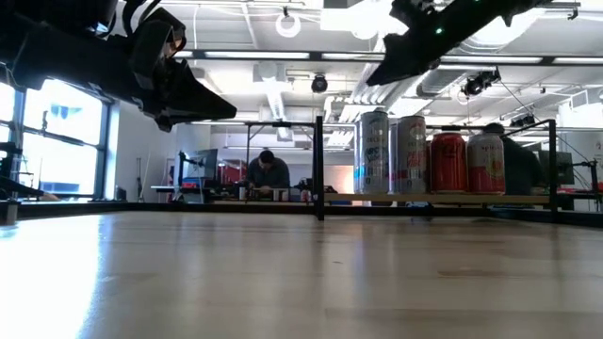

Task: Place canned beverage on shelf
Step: Put the arctic vibe soda can on the shelf aligned with the other arctic soda can

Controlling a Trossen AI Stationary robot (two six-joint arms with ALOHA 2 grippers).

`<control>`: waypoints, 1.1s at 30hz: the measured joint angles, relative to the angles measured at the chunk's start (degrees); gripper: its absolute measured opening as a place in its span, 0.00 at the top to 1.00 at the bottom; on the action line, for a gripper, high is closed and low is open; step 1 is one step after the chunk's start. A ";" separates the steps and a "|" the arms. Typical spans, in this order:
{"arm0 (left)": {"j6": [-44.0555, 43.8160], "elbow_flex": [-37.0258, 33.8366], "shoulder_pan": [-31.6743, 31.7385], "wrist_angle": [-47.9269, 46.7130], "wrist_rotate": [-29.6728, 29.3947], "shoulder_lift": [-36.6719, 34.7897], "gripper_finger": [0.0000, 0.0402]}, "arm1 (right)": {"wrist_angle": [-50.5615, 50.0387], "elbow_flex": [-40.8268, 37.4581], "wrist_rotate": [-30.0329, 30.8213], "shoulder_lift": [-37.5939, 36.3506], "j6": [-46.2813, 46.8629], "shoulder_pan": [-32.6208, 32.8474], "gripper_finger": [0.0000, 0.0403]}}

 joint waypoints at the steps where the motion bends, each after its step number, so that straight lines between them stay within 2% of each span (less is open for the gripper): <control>1: 0.00 0.00 0.00 0.01 0.00 -0.01 1.00 | -1.85 0.09 -1.46 -0.93 -0.23 0.37 0.50; 6: 0.00 0.01 0.00 0.02 0.00 -0.01 1.00 | -5.17 -4.33 -12.34 -3.34 -2.44 -1.13 0.90; 8: 0.00 0.01 0.00 0.02 0.00 0.00 1.00 | -2.55 -7.53 -16.21 -3.23 -3.34 -3.18 0.97; 13: 0.13 0.01 0.00 0.02 -0.01 -0.01 1.00 | 8.96 -14.96 -23.99 -1.55 -3.18 -9.02 0.92; 18: 1.00 0.01 0.02 0.13 -0.02 -0.01 1.00 | 14.26 -16.81 -28.42 0.58 -3.38 -13.40 0.98; 25: 1.44 0.00 1.09 0.13 1.37 0.00 1.00 | 15.48 -15.63 -29.35 2.65 -3.61 -16.52 0.99; 33: 1.53 0.00 1.16 0.11 1.57 -0.01 1.00 | 17.38 -15.63 -29.37 2.64 -2.76 -16.80 1.00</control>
